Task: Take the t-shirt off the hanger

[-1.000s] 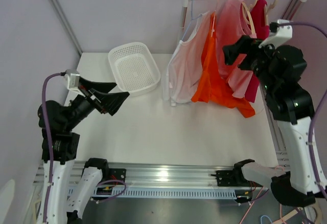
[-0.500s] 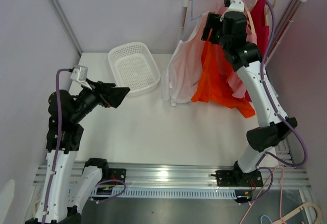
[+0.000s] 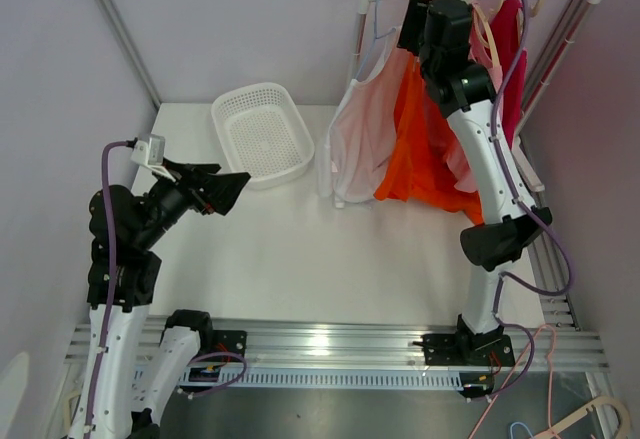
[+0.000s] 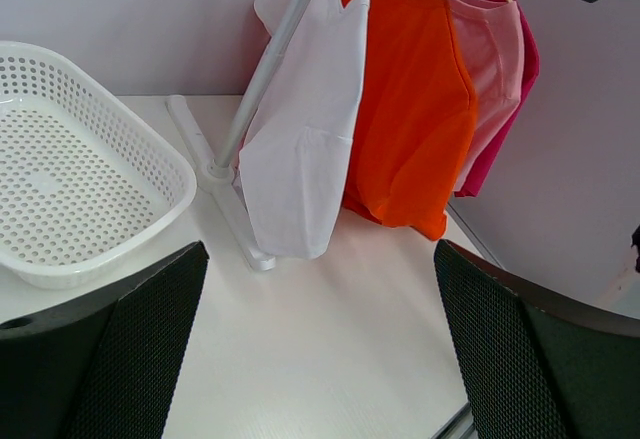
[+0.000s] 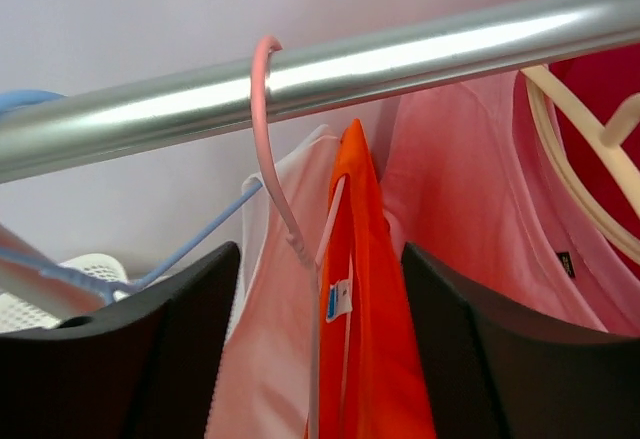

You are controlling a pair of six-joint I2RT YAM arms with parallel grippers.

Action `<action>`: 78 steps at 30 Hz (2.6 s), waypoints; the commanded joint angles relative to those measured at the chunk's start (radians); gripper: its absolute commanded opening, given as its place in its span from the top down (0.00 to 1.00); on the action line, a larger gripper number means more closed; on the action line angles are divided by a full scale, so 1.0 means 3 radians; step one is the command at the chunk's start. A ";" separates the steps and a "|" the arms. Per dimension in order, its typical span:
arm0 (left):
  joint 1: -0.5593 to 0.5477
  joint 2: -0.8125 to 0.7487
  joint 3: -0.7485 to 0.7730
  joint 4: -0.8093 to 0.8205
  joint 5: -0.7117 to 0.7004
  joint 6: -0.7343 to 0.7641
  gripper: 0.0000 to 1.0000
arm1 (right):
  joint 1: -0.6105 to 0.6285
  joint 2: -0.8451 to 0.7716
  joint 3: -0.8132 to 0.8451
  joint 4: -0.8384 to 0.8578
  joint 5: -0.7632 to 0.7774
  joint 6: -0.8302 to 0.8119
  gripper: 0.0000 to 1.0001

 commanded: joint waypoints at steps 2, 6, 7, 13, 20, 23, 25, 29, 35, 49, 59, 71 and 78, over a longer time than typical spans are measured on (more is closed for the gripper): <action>0.0004 -0.0015 -0.0014 0.0033 -0.0040 0.0085 0.00 | 0.0030 0.0201 0.0213 0.0095 0.0079 -0.0125 0.42; 0.0010 0.0010 -0.0014 0.0028 -0.0020 0.0079 0.01 | 0.0025 0.0297 0.0335 0.0040 0.0156 -0.0029 0.44; 0.0010 0.0006 -0.0004 0.0023 -0.0009 0.0079 0.00 | 0.0030 0.0313 0.0371 0.0009 0.0136 0.0002 0.48; 0.0010 0.0001 -0.0014 0.0023 0.0001 0.0084 0.01 | 0.0046 0.0288 0.0321 0.0070 0.0192 -0.0008 1.00; 0.0010 0.0000 -0.0049 0.0120 0.0154 0.0090 0.01 | 0.0209 0.0007 0.0264 0.0530 0.0243 -0.0452 1.00; 0.0010 0.0036 -0.0085 0.0273 0.0359 0.0034 0.01 | 0.0296 -0.0141 0.0269 0.0571 0.0222 -0.0605 1.00; -0.0006 0.0051 -0.0085 0.0279 0.0359 0.0054 0.00 | 0.0373 -0.0238 0.0178 0.0546 0.0335 -0.0678 1.00; -0.0174 0.0072 -0.0014 0.0253 0.0323 0.0201 0.01 | 0.0485 -0.0789 -0.0347 0.0510 0.0733 -0.0464 1.00; -0.1196 0.0266 0.0487 -0.0273 -0.0116 0.0754 0.01 | 0.1052 -0.1761 -0.1487 0.0335 0.2299 0.0585 1.00; -0.3123 0.0332 0.0430 -0.0263 -0.0408 0.1470 0.01 | 0.2122 -0.2550 -0.2538 0.0142 0.3183 0.1383 1.00; -0.3784 0.1043 0.0845 -0.0391 -0.1175 0.1747 0.00 | 0.2367 -0.2376 -0.2410 0.0648 0.3290 0.0969 1.00; -0.3917 0.1360 0.0717 -0.0044 -0.1308 0.1603 0.04 | 0.2669 -0.2335 -0.2277 0.0904 0.3362 0.0734 1.00; -0.3978 0.1382 0.0718 -0.0034 -0.0855 0.1608 0.82 | 0.2679 -0.2376 -0.2246 0.1011 0.3423 0.0550 1.00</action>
